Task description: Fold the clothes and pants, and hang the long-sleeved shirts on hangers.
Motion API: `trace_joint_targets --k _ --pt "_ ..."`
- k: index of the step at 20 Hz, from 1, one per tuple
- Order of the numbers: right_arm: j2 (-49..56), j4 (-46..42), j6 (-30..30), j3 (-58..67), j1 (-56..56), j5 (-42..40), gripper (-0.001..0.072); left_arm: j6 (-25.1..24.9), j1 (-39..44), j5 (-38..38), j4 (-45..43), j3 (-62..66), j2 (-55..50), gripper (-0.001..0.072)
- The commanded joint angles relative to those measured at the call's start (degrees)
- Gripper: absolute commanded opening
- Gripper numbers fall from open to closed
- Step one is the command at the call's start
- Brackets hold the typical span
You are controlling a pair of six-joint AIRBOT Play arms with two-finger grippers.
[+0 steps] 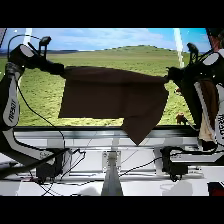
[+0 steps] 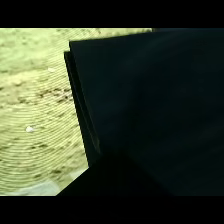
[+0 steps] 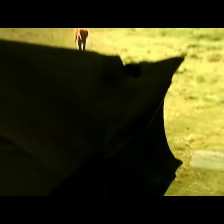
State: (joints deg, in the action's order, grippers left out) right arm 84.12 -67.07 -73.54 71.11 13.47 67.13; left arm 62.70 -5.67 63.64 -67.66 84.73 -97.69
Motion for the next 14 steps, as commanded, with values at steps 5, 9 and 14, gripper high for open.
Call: trace_joint_targets --k 5,9,14 --pt "-2.3 -1.9 -4.5 -13.2 0.0 -6.2 0.0109 4.0 0.1 4.1 -2.1 -3.7 -1.0 0.0029" --pt "-3.6 -0.6 -5.3 -12.0 0.0 -6.3 0.0626 4.2 -0.2 4.8 0.5 -3.6 0.2 0.0684" --pt "-11.8 -8.9 -5.1 -11.4 0.0 -2.9 0.0625 4.0 -3.7 10.0 -7.8 -3.7 13.2 0.0602"
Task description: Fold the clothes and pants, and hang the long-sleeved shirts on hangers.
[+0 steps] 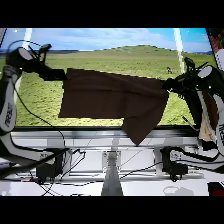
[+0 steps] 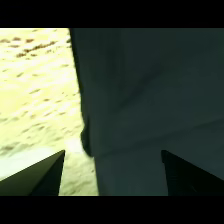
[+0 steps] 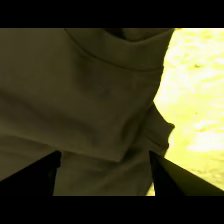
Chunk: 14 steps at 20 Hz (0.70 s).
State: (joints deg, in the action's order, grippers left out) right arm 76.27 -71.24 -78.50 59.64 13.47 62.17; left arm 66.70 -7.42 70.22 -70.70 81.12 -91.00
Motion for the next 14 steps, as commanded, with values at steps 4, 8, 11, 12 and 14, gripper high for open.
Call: trace_joint_targets --k 4,8,11,12,14 --pt "-11.0 -5.5 0.2 0.0 0.0 6.5 0.0625 -0.7 -10.3 9.0 -4.8 -9.9 14.8 0.0355" --pt "-18.3 -5.5 1.3 -2.0 0.0 6.6 0.0625 -8.2 -18.6 5.7 8.5 -31.8 22.8 0.0356" --pt "-20.6 -5.5 1.3 -2.1 0.0 7.9 0.0625 -11.9 -21.3 0.5 9.5 -42.9 25.1 0.0382" --pt "-20.8 -5.5 1.3 -2.1 0.0 7.9 0.0625 -12.5 -21.3 -1.1 9.5 -45.4 24.8 0.0531" --pt "-20.8 -5.5 1.3 -2.1 0.0 7.9 0.0624 -13.0 -21.2 -3.9 10.8 -48.2 23.7 0.0671"
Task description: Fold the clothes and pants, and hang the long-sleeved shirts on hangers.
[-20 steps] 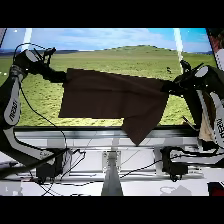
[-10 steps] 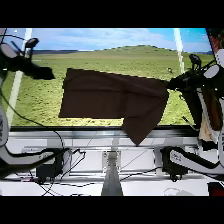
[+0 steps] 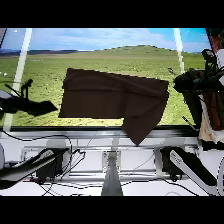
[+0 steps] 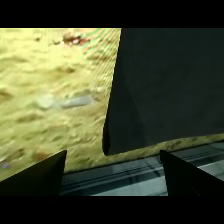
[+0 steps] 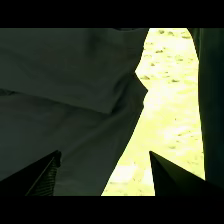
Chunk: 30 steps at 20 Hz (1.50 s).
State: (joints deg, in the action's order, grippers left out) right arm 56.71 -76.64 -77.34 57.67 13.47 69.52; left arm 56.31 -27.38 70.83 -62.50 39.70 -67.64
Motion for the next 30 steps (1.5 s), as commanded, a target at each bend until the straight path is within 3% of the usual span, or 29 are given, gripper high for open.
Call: trace_joint_targets --k 1,4,6,10,12,13,15,20,23,28,30 --pt "-1.2 -0.1 0.1 -0.1 0.0 0.5 0.0622 -3.4 -1.3 -5.6 3.0 -7.2 -0.5 0.0667" --pt "-1.2 -0.2 0.1 -0.2 0.0 2.6 0.0485 -4.7 -1.3 -9.2 5.3 -7.2 -2.9 0.0659" --pt "-2.2 -0.4 0.1 -1.6 0.0 4.3 0.0485 -7.5 -1.2 -9.9 8.5 -7.2 -4.3 0.0543" --pt "-9.7 -0.2 -2.2 -11.6 0.0 7.6 0.0484 -9.2 1.5 -10.8 10.3 -7.2 -6.2 0.0417" --pt "-15.1 0.2 -5.3 -17.9 0.0 11.6 0.0484 -9.3 4.2 -11.2 10.3 -7.2 -6.6 0.0083" --pt "-17.4 0.6 -6.6 -20.5 0.0 13.8 0.0484 -9.9 5.9 -11.6 10.5 -7.1 -6.6 0.0016" --pt "-20.8 1.8 -9.8 -25.4 0.0 16.6 0.0484 -12.2 9.3 -11.6 12.3 -6.4 -6.6 0.0015" --pt "-21.9 7.7 -15.6 -36.9 0.0 14.2 0.0486 -12.2 14.1 -11.5 16.4 -2.1 -6.5 0.0015" --pt "-20.3 15.0 -15.6 -38.8 0.0 8.3 0.0484 -12.3 14.3 -11.5 17.2 -0.9 -6.5 0.0015" --pt "-14.0 12.8 -16.7 -38.8 0.0 2.1 0.0481 -12.3 14.3 -11.5 17.2 -0.9 -6.6 0.0015" --pt "-9.5 13.5 -16.6 -38.8 0.0 1.3 0.0439 -12.3 14.3 -11.5 17.2 -0.9 -6.6 0.0015"
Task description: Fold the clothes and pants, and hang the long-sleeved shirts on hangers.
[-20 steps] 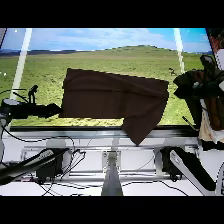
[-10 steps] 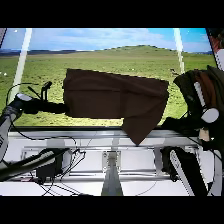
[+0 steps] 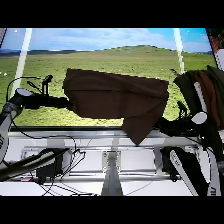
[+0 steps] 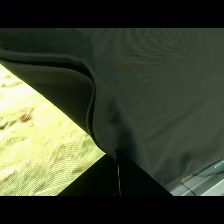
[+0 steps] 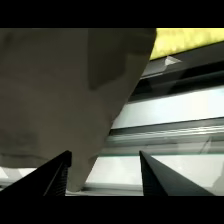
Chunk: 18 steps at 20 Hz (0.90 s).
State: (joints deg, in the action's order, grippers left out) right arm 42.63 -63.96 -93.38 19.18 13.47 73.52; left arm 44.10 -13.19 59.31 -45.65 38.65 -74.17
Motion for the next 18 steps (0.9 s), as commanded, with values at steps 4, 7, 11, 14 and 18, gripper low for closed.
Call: trace_joint_targets --k 4,7,11,14,18 --pt "11.5 1.2 0.1 -0.3 0.0 -5.5 0.0435 0.0 0.1 0.0 0.3 0.2 0.0 0.0015" --pt "13.2 5.0 1.4 -0.3 0.0 -8.5 0.0271 0.0 0.1 -0.3 0.3 0.2 0.0 0.0015" --pt "13.3 6.9 3.1 -0.3 0.0 -10.1 0.027 0.0 0.1 -0.4 0.3 0.2 0.0 0.0015" --pt "13.3 6.1 3.8 -0.3 -0.6 -10.0 0.027 0.0 0.1 -0.4 0.3 0.2 0.0 0.0015" --pt "13.3 6.5 3.7 -0.3 -8.5 -9.1 0.027 0.0 0.1 -0.4 0.3 0.2 0.0 0.0015"
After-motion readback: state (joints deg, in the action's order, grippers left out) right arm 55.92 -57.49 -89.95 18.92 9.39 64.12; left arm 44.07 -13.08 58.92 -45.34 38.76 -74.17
